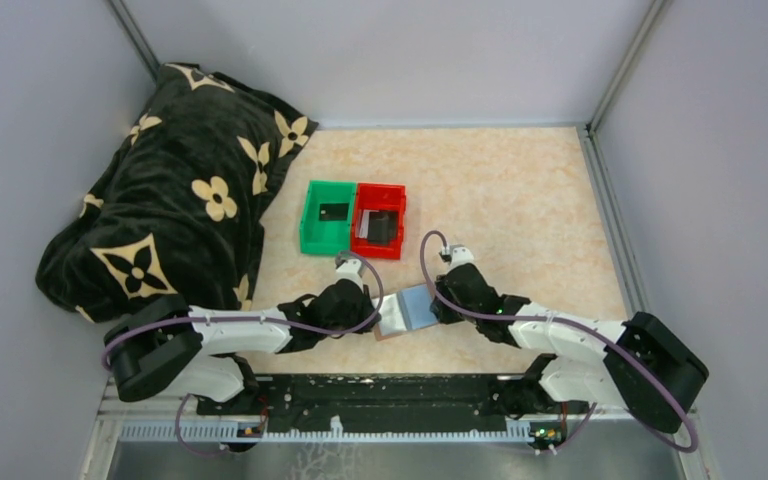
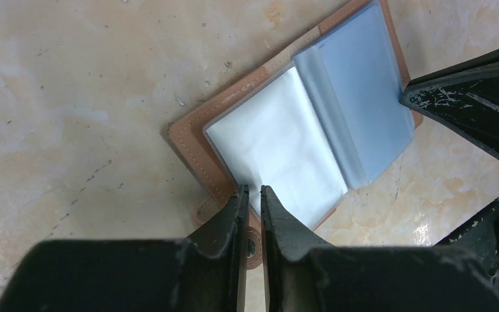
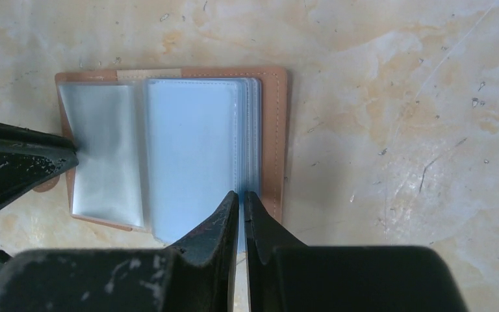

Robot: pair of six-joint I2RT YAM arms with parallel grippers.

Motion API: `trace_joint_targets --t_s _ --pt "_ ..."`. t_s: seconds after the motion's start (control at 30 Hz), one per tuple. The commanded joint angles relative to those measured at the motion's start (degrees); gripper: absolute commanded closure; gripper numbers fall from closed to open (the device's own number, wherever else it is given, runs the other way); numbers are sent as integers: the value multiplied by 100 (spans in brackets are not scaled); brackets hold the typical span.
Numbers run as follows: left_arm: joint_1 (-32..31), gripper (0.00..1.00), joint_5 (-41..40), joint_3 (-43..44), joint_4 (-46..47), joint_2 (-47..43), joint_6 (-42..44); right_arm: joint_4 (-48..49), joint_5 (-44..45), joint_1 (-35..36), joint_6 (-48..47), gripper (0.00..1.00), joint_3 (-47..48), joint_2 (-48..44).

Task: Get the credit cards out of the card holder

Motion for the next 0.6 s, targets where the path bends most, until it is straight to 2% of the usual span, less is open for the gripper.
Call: trace_joint_targets --t_s 0.0,0.37,0.57 --pt "20 82 110 -94 -60 -7 -27 369 32 -20 -42 91 -82 119" --pt "20 82 161 -107 11 23 0 751 -352 -20 5 91 -208 516" --pt "20 82 133 -154 16 33 2 701 -356 -84 29 91 -244 279"
